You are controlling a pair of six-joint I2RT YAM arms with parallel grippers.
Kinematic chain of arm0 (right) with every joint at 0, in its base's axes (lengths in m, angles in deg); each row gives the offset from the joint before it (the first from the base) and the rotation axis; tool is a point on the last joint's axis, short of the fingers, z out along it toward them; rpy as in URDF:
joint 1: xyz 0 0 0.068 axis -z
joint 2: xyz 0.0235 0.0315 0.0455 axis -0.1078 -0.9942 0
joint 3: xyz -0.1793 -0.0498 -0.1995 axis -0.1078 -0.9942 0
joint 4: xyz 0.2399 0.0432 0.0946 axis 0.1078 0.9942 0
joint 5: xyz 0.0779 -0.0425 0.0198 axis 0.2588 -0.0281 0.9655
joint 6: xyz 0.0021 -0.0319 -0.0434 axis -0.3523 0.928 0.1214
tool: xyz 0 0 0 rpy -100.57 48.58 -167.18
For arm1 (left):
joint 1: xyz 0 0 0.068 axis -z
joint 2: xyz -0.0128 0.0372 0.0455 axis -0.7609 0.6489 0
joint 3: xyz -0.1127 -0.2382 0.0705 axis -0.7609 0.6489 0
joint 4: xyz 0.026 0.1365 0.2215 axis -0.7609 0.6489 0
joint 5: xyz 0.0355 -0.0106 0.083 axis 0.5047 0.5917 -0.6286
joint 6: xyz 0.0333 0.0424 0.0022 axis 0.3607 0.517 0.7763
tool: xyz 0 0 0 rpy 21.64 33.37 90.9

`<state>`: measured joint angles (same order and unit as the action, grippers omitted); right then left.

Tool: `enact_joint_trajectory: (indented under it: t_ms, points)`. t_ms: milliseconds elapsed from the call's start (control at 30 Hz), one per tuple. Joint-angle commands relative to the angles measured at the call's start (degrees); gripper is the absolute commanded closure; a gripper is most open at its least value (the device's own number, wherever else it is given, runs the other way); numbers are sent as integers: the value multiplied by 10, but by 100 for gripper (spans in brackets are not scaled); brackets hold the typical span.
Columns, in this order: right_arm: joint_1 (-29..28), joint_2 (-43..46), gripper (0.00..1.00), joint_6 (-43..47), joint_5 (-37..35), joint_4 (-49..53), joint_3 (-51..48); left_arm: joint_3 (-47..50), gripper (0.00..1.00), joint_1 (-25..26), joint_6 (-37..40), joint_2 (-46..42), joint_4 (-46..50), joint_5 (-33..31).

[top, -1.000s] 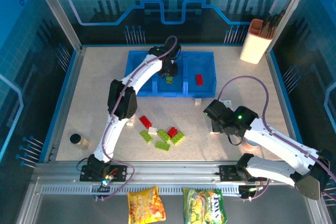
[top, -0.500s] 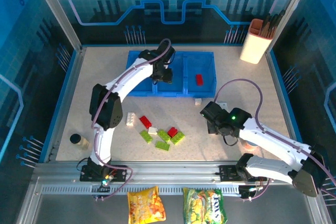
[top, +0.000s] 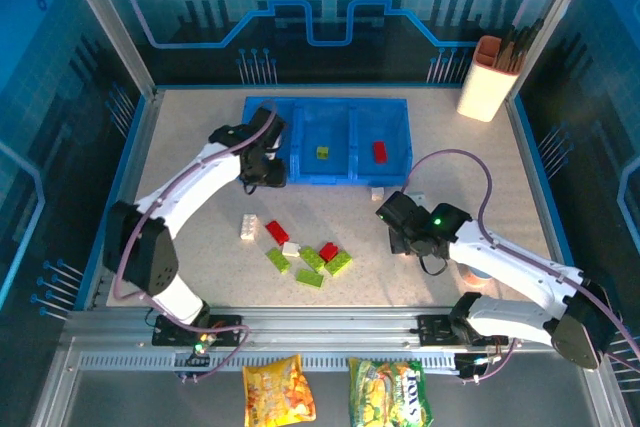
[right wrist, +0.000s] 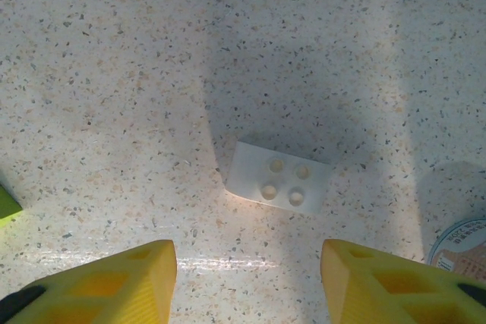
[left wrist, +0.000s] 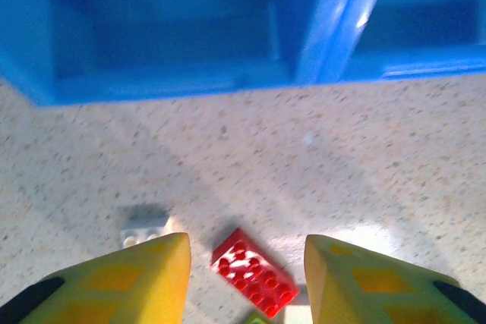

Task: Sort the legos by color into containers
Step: Pick up the lego from the middle-left of the table.

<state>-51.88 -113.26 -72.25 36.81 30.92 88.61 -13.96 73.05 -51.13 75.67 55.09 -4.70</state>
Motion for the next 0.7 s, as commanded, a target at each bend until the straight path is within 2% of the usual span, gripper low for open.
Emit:
enact_joint_trajectory:
  t_ms: [0, 200, 667]
  points:
    - [-2, -6, 46, 9, 9, -5, 4, 57, 55, -18, 4, -42, -1, 20]
    - [-2, -11, 46, 13, 16, -8, 4, 142, 54, -43, 5, -79, -11, 36]
    - [-8, -25, 46, 18, 25, -14, -1, 216, 50, -54, -6, -38, -49, 33]
